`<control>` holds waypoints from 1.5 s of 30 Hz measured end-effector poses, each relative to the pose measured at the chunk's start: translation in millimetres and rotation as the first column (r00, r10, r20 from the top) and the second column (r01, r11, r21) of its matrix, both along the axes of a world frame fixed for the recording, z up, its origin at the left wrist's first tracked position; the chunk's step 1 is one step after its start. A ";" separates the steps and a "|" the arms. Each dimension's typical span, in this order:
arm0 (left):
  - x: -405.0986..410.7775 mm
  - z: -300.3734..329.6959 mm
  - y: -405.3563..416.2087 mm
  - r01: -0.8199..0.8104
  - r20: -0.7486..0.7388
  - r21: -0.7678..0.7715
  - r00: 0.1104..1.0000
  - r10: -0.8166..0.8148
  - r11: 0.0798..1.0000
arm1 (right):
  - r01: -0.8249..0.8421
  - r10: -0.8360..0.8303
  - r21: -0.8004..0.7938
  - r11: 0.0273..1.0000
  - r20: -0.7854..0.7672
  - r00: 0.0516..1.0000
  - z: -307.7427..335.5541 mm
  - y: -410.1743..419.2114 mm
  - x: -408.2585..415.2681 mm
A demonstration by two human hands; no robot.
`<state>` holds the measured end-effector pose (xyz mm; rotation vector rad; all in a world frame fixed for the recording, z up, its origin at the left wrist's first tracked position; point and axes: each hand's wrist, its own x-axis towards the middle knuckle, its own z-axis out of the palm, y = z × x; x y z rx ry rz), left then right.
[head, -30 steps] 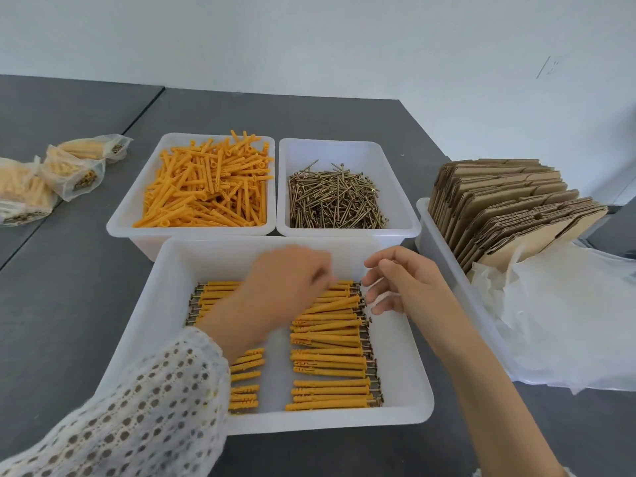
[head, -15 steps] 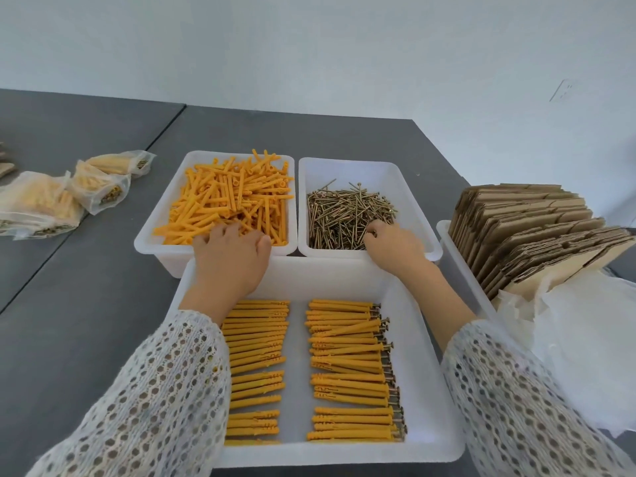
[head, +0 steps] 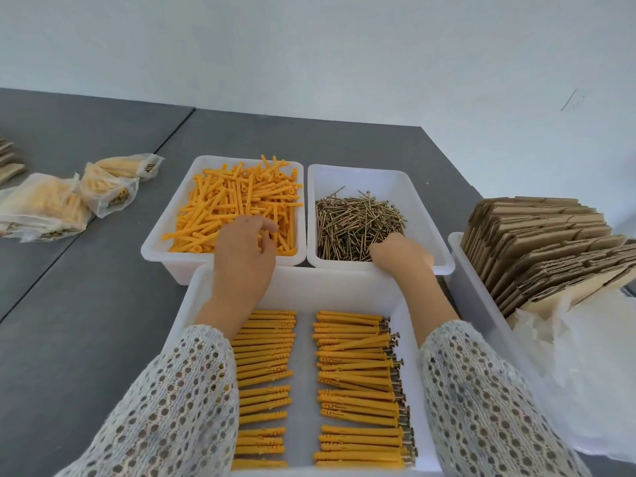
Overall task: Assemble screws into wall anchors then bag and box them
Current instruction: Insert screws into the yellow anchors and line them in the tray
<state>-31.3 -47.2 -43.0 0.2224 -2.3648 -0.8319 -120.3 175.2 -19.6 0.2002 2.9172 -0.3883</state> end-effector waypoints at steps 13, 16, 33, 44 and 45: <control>-2.0 -0.2 14.1 0.167 -0.040 0.212 0.986 -0.163 0.963 | 0.138 -0.207 -0.238 0.961 -0.295 0.933 -6.5 4.4 0.7; 0.4 8.0 17.9 0.163 -0.149 0.305 0.981 -0.122 0.938 | 0.100 -0.224 -0.315 0.944 -0.387 0.894 -5.7 2.7 4.4; 8.5 28.5 31.2 0.338 -0.235 0.628 0.941 -0.243 0.701 | 0.118 -0.214 -0.979 -0.168 0.153 0.965 18.4 -16.2 24.3; 11.9 24.0 44.4 0.374 -0.018 0.532 0.902 -0.431 0.759 | 0.087 -0.020 -0.950 -0.299 0.098 0.995 20.5 -30.6 35.0; 11.5 23.4 44.2 0.367 -0.014 0.529 0.905 -0.425 0.765 | 0.044 -0.030 -0.965 -0.259 0.053 0.998 20.3 -31.9 36.7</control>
